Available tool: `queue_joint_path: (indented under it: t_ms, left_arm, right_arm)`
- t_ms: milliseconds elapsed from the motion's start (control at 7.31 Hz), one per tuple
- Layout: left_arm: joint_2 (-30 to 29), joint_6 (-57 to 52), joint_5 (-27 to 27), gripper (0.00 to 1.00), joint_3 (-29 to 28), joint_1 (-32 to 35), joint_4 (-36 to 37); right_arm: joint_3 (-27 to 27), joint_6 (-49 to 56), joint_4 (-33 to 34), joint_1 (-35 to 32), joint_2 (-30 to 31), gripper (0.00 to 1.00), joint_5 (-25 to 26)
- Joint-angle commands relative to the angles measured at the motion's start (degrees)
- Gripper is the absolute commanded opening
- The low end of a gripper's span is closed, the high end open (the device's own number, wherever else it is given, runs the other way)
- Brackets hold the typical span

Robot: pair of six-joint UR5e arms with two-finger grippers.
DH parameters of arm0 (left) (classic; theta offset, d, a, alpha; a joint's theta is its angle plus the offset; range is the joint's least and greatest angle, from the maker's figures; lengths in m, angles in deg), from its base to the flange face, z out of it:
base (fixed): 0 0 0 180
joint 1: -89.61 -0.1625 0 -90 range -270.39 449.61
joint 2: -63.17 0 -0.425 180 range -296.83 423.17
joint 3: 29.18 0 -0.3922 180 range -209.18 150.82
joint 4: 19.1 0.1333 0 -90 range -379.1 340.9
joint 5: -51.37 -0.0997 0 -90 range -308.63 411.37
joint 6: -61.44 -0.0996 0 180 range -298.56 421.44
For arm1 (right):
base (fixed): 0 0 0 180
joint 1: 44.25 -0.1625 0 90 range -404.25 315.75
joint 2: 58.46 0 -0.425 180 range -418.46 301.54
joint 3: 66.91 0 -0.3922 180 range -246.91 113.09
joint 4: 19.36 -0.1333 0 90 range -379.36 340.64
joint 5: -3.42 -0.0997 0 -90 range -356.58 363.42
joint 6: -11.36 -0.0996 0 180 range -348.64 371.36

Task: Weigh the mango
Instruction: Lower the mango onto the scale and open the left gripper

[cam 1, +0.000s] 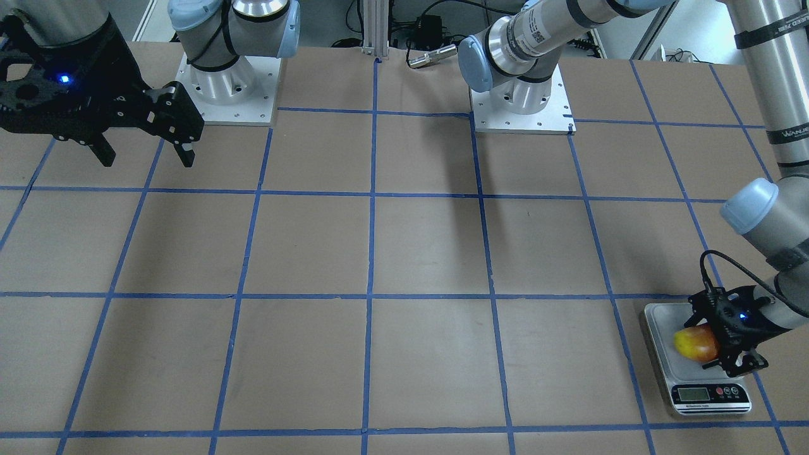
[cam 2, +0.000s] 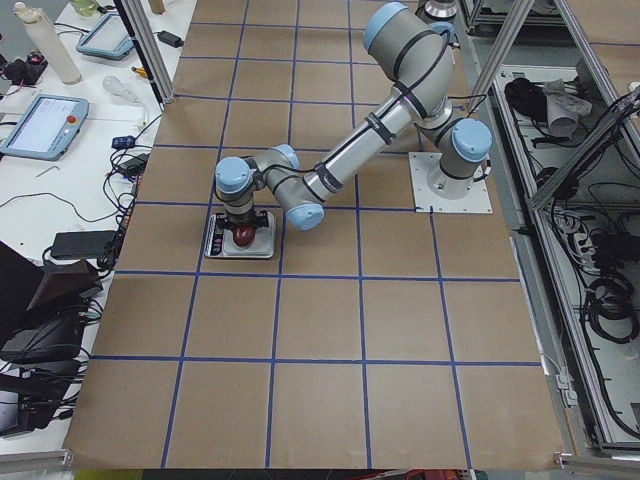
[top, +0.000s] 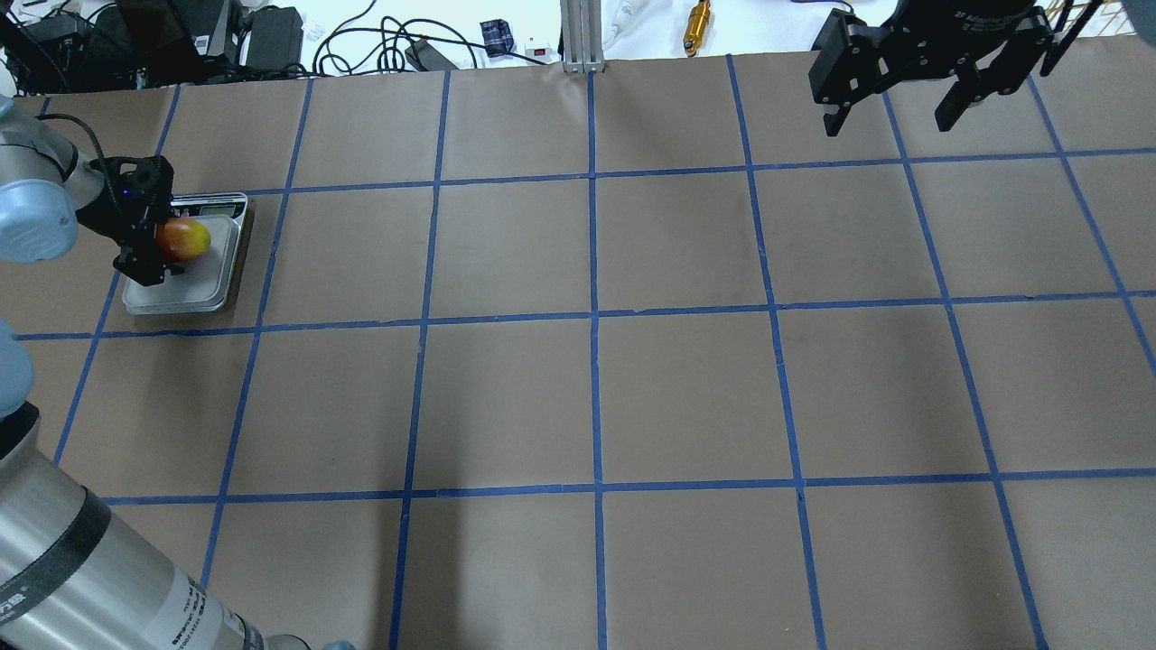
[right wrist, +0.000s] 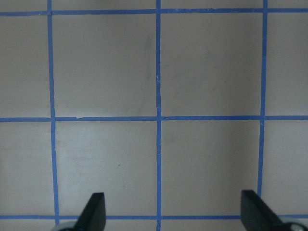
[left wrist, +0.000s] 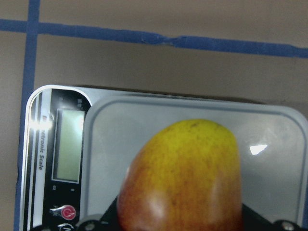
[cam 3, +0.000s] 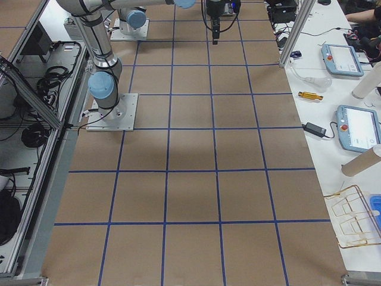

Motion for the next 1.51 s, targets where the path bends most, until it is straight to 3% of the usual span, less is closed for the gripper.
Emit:
queue_joint_path:
  t_ms: [0, 411, 1095, 1368]
  left_arm:
    - [0.14, 0.28, -0.15, 1.00, -0.41, 0.00, -0.04]
    - [4.43, 0.54, -0.68, 1.00, -0.58, -0.35, -2.40]
    - [22.77, 7.55, -1.37, 1.00, -0.76, -0.53, -27.77]
    - [30.34, 8.81, -6.90, 1.00, -0.50, -0.70, -35.17]
  right_arm:
    - [0.00, 0.00, 0.00, 0.00, -0.03, 1.00, -0.06]
    - [0.00, 0.00, 0.00, 0.09, -0.03, 1.00, 0.03]
    - [0.00, 0.00, 0.00, 0.00, 0.06, 1.00, 0.03]
    - [0.00, 0.00, 0.00, 0.00, -0.03, 1.00, 0.03]
